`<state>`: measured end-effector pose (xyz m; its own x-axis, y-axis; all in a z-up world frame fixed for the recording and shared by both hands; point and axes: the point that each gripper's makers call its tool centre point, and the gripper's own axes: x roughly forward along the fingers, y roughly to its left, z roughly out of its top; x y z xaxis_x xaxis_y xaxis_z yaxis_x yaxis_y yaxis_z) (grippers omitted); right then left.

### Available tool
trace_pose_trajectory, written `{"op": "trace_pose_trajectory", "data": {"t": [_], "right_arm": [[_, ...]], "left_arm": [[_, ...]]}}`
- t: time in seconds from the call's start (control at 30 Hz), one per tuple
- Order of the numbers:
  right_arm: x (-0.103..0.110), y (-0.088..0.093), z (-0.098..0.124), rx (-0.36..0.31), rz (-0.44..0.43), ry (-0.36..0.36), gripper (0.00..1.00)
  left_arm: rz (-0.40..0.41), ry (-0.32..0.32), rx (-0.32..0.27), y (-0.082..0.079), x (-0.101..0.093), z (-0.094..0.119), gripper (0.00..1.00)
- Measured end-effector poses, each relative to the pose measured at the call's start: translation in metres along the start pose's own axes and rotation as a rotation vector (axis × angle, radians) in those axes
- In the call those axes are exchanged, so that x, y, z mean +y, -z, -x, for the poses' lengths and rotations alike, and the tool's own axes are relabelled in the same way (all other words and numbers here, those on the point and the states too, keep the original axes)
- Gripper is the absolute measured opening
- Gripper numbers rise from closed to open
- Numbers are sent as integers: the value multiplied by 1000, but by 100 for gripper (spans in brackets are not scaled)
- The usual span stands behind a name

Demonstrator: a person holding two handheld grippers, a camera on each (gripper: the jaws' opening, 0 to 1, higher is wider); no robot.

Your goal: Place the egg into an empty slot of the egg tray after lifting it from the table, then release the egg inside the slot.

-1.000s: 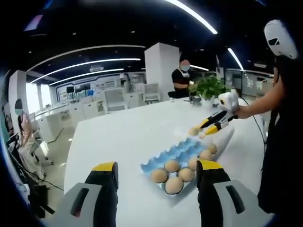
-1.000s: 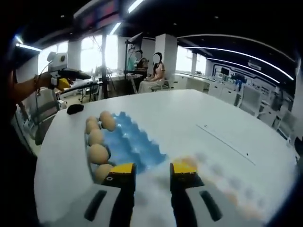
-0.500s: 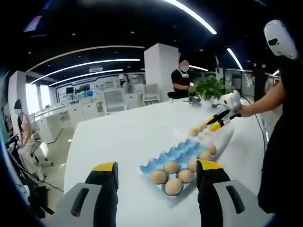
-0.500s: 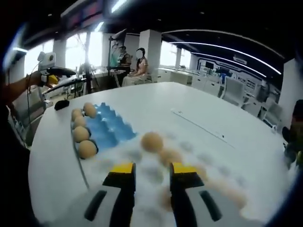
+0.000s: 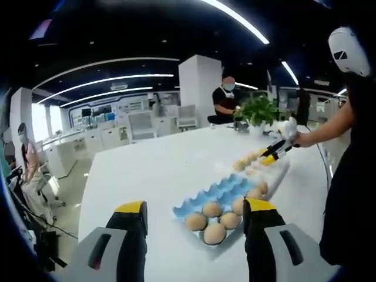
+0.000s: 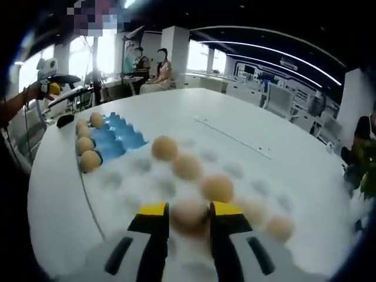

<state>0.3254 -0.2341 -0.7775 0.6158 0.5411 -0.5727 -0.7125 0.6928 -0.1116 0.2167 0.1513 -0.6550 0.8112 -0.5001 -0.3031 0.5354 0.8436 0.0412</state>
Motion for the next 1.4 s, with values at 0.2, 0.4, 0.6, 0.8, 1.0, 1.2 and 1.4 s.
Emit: {"op": "trace_pose_trajectory", "data": {"t": [0.2, 0.4, 0.6, 0.8, 1.0, 1.2, 1.4], "right_arm": [[-1, 3, -1, 11, -7, -11, 27], [-1, 2, -2, 27, -11, -4, 26], [-1, -2, 2, 30, 13, 5, 25], [-4, -17, 12, -9, -21, 6, 25], [9, -42, 13, -61, -39, -36, 25], [24, -59, 4, -83, -2, -81, 25], [41, -73, -7, -95, 32, -128, 25]], "left_arm": [[2, -4, 3, 0, 1, 0, 66], [4, -5, 5, 2, 3, -1, 66], [5, -5, 1, 2, 3, -2, 66], [6, -7, 6, 4, 5, -1, 66], [6, -6, 6, 4, 5, -1, 66], [2, 1, 6, 2, 3, -3, 66], [2, 1, 6, 2, 3, -4, 66]]}}
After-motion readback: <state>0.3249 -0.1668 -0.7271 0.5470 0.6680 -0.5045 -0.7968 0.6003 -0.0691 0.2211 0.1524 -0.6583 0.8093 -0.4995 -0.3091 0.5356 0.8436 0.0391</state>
